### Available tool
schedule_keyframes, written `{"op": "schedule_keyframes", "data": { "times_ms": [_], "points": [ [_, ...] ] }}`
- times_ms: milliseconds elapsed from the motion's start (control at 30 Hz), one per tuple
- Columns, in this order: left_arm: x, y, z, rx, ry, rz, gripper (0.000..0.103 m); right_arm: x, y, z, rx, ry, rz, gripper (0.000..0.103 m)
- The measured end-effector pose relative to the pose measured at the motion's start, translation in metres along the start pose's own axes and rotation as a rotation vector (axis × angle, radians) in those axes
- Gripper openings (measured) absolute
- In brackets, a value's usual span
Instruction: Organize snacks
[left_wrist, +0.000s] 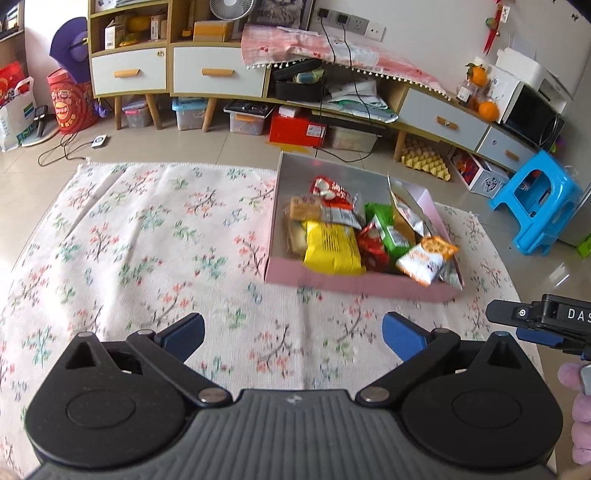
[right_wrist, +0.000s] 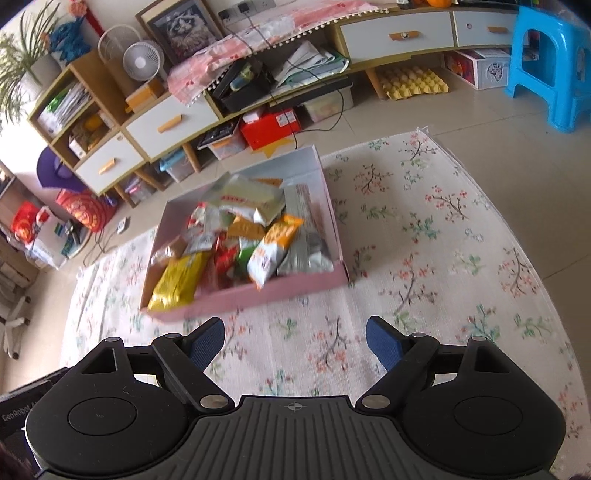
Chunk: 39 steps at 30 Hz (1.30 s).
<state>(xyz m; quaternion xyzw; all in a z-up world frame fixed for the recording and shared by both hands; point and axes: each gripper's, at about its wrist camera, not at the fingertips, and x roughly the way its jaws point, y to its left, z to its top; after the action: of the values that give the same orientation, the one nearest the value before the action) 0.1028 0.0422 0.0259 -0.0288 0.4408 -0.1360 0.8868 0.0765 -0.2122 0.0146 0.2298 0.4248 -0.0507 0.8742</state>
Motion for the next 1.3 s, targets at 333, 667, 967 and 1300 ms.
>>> {"op": "schedule_keyframes", "data": {
  "times_ms": [333, 667, 967, 1300],
  "points": [
    [-0.008, -0.001, -0.036, 0.01, 0.01, 0.026, 0.103, -0.018, 0.012, -0.035, -0.096, -0.024, 0.011, 0.091],
    [-0.01, -0.002, -0.061, 0.058, 0.044, 0.035, 0.103, -0.029, 0.021, -0.063, -0.179, -0.04, -0.037, 0.091],
    [-0.022, -0.009, -0.065, 0.044, 0.019, 0.094, 0.103, -0.038, 0.031, -0.072, -0.238, -0.083, -0.08, 0.092],
    [-0.026, -0.016, -0.067, 0.079, 0.014, 0.15, 0.103, -0.033, 0.042, -0.081, -0.282, -0.081, -0.116, 0.092]
  ]
}}
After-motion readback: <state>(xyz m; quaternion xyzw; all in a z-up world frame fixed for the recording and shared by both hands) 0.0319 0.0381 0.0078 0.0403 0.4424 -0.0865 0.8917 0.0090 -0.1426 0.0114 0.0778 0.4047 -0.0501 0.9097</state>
